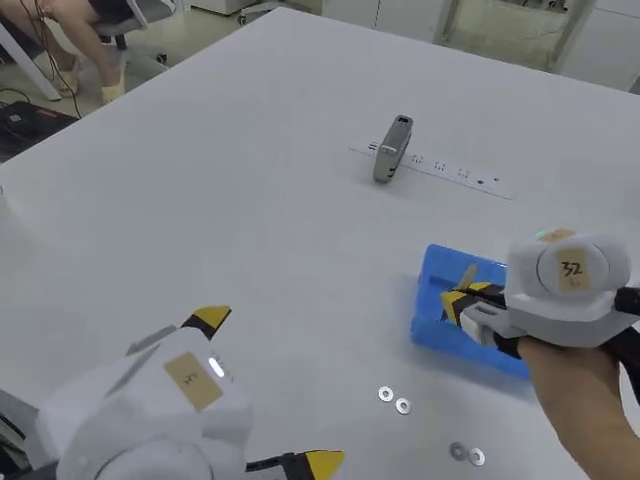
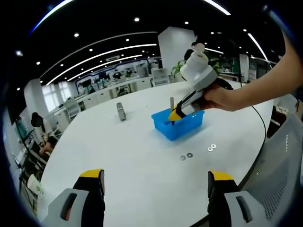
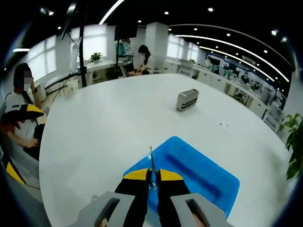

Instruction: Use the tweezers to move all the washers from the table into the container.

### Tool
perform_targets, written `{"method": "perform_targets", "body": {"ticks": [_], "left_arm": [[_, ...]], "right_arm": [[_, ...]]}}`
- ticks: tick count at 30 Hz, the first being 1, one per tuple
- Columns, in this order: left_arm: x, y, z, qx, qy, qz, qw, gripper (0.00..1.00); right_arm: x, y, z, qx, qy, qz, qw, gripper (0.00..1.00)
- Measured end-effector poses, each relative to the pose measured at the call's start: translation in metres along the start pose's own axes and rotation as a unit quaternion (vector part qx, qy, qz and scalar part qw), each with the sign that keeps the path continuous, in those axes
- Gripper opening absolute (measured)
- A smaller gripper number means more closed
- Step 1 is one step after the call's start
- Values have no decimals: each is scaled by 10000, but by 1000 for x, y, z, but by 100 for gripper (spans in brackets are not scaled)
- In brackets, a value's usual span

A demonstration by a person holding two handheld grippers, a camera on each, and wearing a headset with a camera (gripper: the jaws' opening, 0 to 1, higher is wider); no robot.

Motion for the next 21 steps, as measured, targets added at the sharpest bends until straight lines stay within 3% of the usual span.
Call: {"method": "perform_targets", "body": {"ticks": [8, 13, 21], "left_arm": [[1, 0, 1, -46, -58, -76, 9999, 93], [1, -1, 2, -14, -72, -75, 9999, 93], [1, -1, -2, 51, 141, -20, 9999, 94]], "right_arm": [[-1, 1, 2, 60, 49, 39, 10000, 3], [6, -16, 1, 2, 84, -223, 9997, 3], [16, -54, 19, 261, -12, -620, 9977, 3]]}}
Point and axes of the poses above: the centre of the closed fingertips' face, and the gripper's own axes: y roughly forward along the fingers, z roughly to its left, x roughly out of its top, the point moved 9 cm from there along -y, roughly backward along the fingers, and after that the axes turned 12 degrees about z, right-handed, at the moved point
